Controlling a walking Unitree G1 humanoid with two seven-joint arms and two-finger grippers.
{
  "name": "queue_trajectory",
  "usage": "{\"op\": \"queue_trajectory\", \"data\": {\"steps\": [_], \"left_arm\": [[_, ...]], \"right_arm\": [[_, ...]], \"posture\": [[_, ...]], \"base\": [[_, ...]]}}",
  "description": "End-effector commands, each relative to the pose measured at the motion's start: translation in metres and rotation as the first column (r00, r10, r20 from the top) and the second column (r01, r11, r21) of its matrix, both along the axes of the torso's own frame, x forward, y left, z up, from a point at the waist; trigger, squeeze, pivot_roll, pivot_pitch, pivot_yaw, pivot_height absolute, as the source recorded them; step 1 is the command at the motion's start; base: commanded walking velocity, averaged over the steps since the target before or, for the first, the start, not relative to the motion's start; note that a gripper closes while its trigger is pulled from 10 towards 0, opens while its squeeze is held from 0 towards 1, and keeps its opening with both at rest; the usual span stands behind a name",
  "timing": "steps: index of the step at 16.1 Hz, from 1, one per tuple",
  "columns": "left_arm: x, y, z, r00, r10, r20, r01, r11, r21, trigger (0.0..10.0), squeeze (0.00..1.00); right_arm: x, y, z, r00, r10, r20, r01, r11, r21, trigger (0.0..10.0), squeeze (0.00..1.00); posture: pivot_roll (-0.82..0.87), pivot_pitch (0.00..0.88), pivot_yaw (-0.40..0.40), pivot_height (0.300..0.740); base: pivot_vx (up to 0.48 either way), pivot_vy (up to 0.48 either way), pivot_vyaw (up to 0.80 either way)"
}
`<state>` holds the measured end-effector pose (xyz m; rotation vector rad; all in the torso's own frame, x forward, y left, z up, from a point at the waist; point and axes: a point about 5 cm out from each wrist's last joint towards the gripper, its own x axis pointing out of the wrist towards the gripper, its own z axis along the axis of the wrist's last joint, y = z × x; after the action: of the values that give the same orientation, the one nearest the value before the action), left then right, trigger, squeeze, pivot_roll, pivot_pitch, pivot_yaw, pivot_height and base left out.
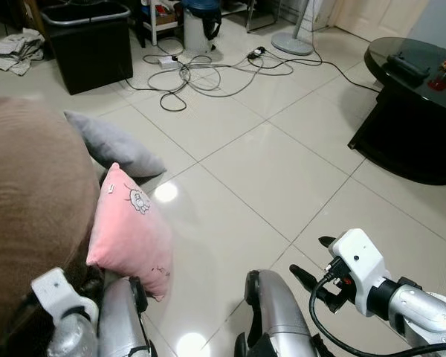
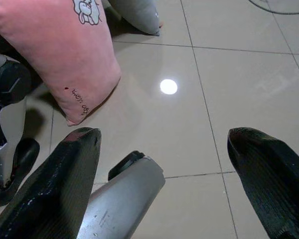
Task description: Move the pillow to the sofa from floor
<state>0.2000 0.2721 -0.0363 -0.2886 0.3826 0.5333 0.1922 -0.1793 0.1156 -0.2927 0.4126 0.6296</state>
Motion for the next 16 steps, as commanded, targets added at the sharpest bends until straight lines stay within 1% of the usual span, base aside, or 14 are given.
{"op": "queue_trajectory", "data": {"steps": [1,3,5,6,9,10,12,13,15,16], "left_arm": [[-0.001,-0.007,-0.005,1.0,-0.003,-0.028,0.002,1.0,-0.019,10.0,1.0],[0.001,-0.015,-0.007,0.999,0.019,-0.05,-0.021,0.999,-0.031,10.0,1.0],[0.007,-0.024,-0.007,0.999,0.051,-0.013,-0.052,0.995,-0.08,10.0,1.0],[0.009,-0.029,-0.007,0.999,0.05,-0.003,-0.05,0.994,-0.098,10.0,1.0],[0.012,-0.04,-0.01,0.998,0.056,-0.037,-0.059,0.993,-0.105,10.0,1.0],[0.013,-0.042,-0.011,0.996,0.073,-0.053,-0.078,0.991,-0.107,10.0,1.0],[0.016,-0.044,-0.009,0.993,0.095,-0.072,-0.1,0.992,-0.076,10.0,1.0],[0.018,-0.043,-0.008,0.99,0.108,-0.085,-0.113,0.992,-0.058,10.0,1.0],[0.021,-0.038,-0.005,0.98,0.171,-0.097,-0.174,0.984,-0.025,10.0,1.0],[0.022,-0.036,-0.003,0.977,0.192,-0.093,-0.196,0.98,-0.026,10.0,1.0]], "right_arm": [[0.003,-0.003,0.001,1.0,-0.015,0.016,0.016,1.0,-0.015,10.0,0.0],[0.003,-0.001,0.001,1.0,-0.012,0.018,0.012,1.0,-0.012,10.0,0.0],[0.002,0.0,0.002,1.0,-0.009,0.018,0.009,1.0,-0.01,10.0,0.0],[0.0,0.0,0.002,1.0,-0.008,0.016,0.008,1.0,-0.01,10.0,0.0],[-0.003,-0.001,0.006,1.0,-0.004,0.016,0.004,1.0,-0.014,10.0,0.0],[-0.005,0.0,0.009,1.0,0.001,0.018,-0.001,1.0,-0.017,10.0,0.0],[-0.008,0.001,0.015,1.0,0.014,0.024,-0.014,1.0,-0.019,10.0,0.0],[-0.01,0.001,0.019,0.999,0.018,0.028,-0.017,1.0,-0.019,10.0,0.0],[-0.012,0.002,0.026,0.999,0.026,0.036,-0.025,0.999,-0.022,10.0,0.0],[-0.014,0.002,0.028,0.999,0.031,0.036,-0.03,0.999,-0.024,10.0,0.0]], "posture": [[-0.24,0.093,-0.135,0.547],[-0.24,0.091,-0.136,0.547],[-0.25,0.089,-0.138,0.547],[-0.26,0.087,-0.139,0.547],[-0.29,0.089,-0.146,0.547],[-0.32,0.089,-0.156,0.547],[-0.36,0.09,-0.17,0.547],[-0.37,0.09,-0.176,0.547],[-0.4,0.086,-0.198,0.547],[-0.4,0.086,-0.207,0.547]], "base": [[0.0,0.0,0.0],[0.0,0.0,0.0],[0.0,0.0,0.0],[0.0,0.0,0.0],[0.0,0.0,0.0],[0.0,0.0,0.0],[0.0,0.0,0.0],[0.0,0.0,0.0],[0.0,0.0,0.0],[0.0,0.0,0.0]]}}
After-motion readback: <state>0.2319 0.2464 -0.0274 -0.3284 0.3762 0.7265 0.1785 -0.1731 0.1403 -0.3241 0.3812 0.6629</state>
